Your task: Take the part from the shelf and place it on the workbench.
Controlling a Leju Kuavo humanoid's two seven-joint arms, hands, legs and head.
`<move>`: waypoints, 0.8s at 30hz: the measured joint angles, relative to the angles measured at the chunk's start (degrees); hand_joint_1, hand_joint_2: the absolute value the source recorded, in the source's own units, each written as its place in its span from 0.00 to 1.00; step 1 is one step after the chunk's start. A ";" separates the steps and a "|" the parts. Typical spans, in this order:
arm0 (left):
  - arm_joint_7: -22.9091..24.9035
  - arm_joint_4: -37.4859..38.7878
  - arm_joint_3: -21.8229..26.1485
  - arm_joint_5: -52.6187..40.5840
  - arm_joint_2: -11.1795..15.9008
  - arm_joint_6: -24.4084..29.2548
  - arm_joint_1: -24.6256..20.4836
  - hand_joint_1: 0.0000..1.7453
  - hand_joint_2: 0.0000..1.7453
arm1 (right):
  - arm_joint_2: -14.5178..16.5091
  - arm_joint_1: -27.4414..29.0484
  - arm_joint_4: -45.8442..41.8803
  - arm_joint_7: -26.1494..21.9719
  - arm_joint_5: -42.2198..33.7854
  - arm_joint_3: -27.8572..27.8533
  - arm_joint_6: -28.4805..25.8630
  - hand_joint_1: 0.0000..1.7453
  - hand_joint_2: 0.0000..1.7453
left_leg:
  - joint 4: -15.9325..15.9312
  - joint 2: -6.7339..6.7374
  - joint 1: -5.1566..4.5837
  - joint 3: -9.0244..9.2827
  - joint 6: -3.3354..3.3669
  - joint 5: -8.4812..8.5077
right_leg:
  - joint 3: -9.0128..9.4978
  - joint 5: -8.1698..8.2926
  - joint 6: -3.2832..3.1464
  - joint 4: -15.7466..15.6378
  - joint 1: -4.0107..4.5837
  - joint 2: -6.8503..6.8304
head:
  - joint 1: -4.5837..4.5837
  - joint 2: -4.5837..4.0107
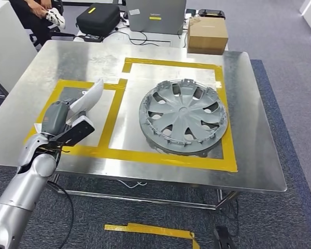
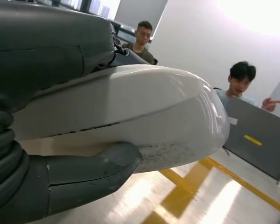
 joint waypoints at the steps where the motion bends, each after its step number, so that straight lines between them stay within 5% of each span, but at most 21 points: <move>1: 0.59 1.34 -0.44 -1.34 -0.01 0.14 -0.77 1.00 1.00 | 0.00 0.02 0.00 0.02 0.02 0.02 0.07 0.00 0.00 | -0.03 0.03 -0.01 0.02 0.13 0.01 | -1.68 -1.61 0.23 3.36 -0.08 -0.01 | 0.08 0.00; 3: 1.88 4.29 -1.35 -4.08 0.01 0.24 -1.97 1.00 1.00 | 0.00 0.16 0.00 0.13 0.09 0.13 0.33 0.00 0.00 | 0.03 0.03 -0.05 0.00 0.27 -0.04 | -5.34 -4.15 0.61 10.51 -0.23 -0.01 | 0.15 0.00; 4: 2.41 5.90 -1.78 -5.37 0.01 0.22 -2.43 1.00 1.00 | 0.00 0.24 0.00 0.20 0.12 0.19 0.48 0.00 0.00 | 0.08 0.02 -0.07 0.01 0.29 -0.07 | -6.34 -4.14 0.74 12.12 -0.25 -0.01 | 0.15 -0.01; 5: 2.80 7.46 -2.10 -6.46 0.01 0.20 -2.86 1.00 1.00 | 0.00 0.28 0.00 0.26 0.14 0.26 0.58 0.00 0.00 | 0.14 0.01 -0.07 0.03 0.27 -0.11 | -6.24 -2.98 0.79 11.40 -0.26 -0.02 | 0.18 -0.02; 7: 3.31 10.18 -2.56 -8.05 0.01 0.11 -3.83 1.00 1.00 | -0.01 0.27 0.00 0.33 0.16 0.35 0.70 0.00 0.00 | 0.35 -0.01 -0.04 0.06 0.05 -0.28 | -3.35 1.07 0.69 4.54 -0.28 -0.08 | 0.18 0.00; 9: 3.56 12.36 -2.91 -9.26 0.02 -0.05 -4.99 1.00 1.00 | -0.01 0.20 0.00 0.37 0.20 0.42 0.80 0.00 0.00 | 0.68 -0.06 -0.23 -0.16 -0.40 -0.46 | -0.17 3.23 0.32 -1.73 -0.23 -0.09 | 0.16 0.01; 14: 3.55 16.29 -4.28 -11.77 -0.15 -0.48 -7.01 1.00 1.00 | 0.01 0.35 0.00 0.47 0.44 0.57 1.05 0.00 0.00 | 1.59 -0.10 -0.27 -0.74 -1.66 -1.12 | 0.80 3.49 -1.28 -3.49 -0.27 0.02 | 0.05 -0.01; 19: 3.55 18.90 -5.26 -12.58 -0.40 -0.57 -7.95 1.00 1.00 | 0.04 0.25 0.00 0.48 0.51 0.79 1.33 0.00 0.00 | 16.25 -0.06 0.09 -7.28 -2.64 -7.61 | 1.10 3.49 -2.15 -3.66 -0.45 0.07 | -0.17 -0.01; 21: 3.55 19.44 -5.41 -12.62 -0.44 -0.60 -8.01 1.00 1.00 | 0.04 0.35 0.00 0.49 0.52 0.83 1.37 0.00 0.00 | 14.51 -0.05 0.15 -6.66 -2.52 -5.33 | 1.25 3.40 -2.09 -3.63 -0.45 0.11 | -0.18 0.00; 24: 3.55 19.84 -5.65 -12.84 -0.52 -0.67 -8.45 1.00 1.00 | 0.04 0.26 0.00 0.48 0.54 0.87 1.48 0.00 0.00 | 3.82 -0.07 0.03 -1.73 -1.93 -0.33 | 1.44 3.14 -1.56 -3.53 -0.28 0.15 | -0.14 0.01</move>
